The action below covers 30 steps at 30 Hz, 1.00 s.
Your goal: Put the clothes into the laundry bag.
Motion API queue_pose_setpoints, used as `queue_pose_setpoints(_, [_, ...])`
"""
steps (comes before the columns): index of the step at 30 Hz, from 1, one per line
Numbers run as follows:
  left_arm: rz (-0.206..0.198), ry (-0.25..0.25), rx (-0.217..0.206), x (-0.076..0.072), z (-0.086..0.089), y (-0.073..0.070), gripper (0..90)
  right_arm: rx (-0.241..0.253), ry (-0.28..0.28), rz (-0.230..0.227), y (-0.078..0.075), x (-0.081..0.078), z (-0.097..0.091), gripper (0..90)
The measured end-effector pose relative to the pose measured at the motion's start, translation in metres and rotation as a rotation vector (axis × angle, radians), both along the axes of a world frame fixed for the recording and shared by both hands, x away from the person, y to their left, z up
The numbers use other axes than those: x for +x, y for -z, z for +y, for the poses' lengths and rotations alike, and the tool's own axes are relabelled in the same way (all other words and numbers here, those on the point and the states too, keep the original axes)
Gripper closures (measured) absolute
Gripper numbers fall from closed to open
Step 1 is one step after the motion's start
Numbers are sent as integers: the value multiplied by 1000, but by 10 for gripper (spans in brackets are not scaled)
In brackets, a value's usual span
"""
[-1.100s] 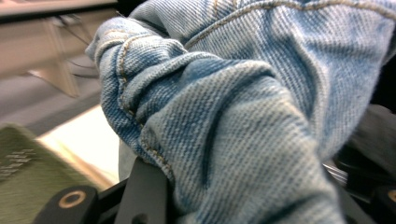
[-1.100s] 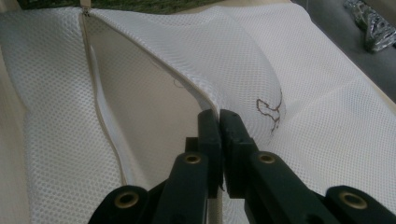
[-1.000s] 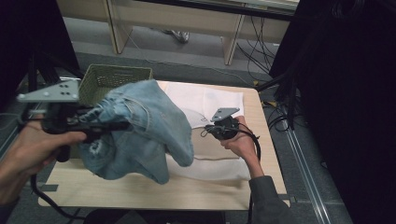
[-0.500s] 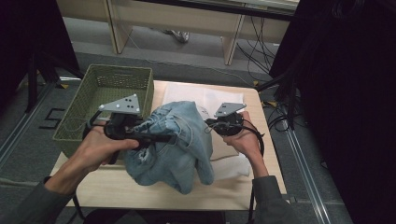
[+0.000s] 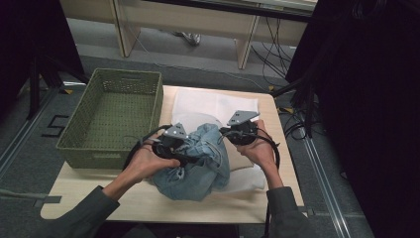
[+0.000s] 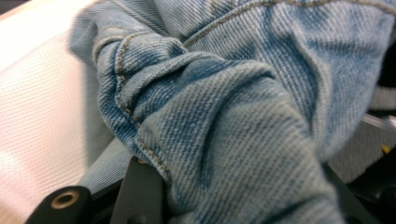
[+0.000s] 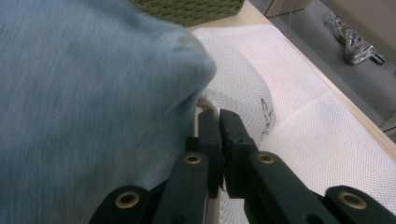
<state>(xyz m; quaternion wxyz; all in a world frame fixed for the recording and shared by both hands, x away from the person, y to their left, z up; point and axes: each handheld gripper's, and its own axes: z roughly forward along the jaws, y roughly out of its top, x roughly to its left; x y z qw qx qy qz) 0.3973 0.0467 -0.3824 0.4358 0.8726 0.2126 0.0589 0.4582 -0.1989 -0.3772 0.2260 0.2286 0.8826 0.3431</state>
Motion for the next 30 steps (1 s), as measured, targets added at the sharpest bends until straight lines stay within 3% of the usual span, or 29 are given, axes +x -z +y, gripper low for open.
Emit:
queue_pose_setpoints(3, [25,72,31,-4,-13,2,615,14,-1,-12,-2,1,-1,887])
queue_pose_setpoints(7, [58,82,88,8,-29,16,608,33,-8,-38,-7,0,-1,887])
queue_pose_setpoints(9, [65,16,104,20,-33,25,598,33,-7,-37,-10,-3,1,887])
queue_pose_setpoints(11, [103,-59,70,33,-34,32,590,30,-19,-44,-12,-5,3,887])
queue_pose_setpoints(14, [107,-152,51,46,-34,37,575,25,-32,-55,-13,-5,4,887])
queue_pose_setpoints(17, [77,-231,61,55,-39,48,558,25,-21,-44,-12,-6,4,887])
queue_pose_setpoints(19, [89,-258,61,59,-41,55,506,29,-11,-39,-12,-6,4,887])
queue_pose_setpoints(21, [126,-300,50,61,-44,66,442,11,-29,-48,-11,-5,4,887])
queue_pose_setpoints(25, [142,-312,54,56,-38,65,257,8,-29,-44,-8,-4,3,887])
queue_pose_setpoints(27, [156,-286,63,47,-32,57,206,8,-17,-24,-6,-5,3,887])
queue_pose_setpoints(30, [156,-224,84,28,-20,45,199,6,-20,-13,-4,-5,4,886])
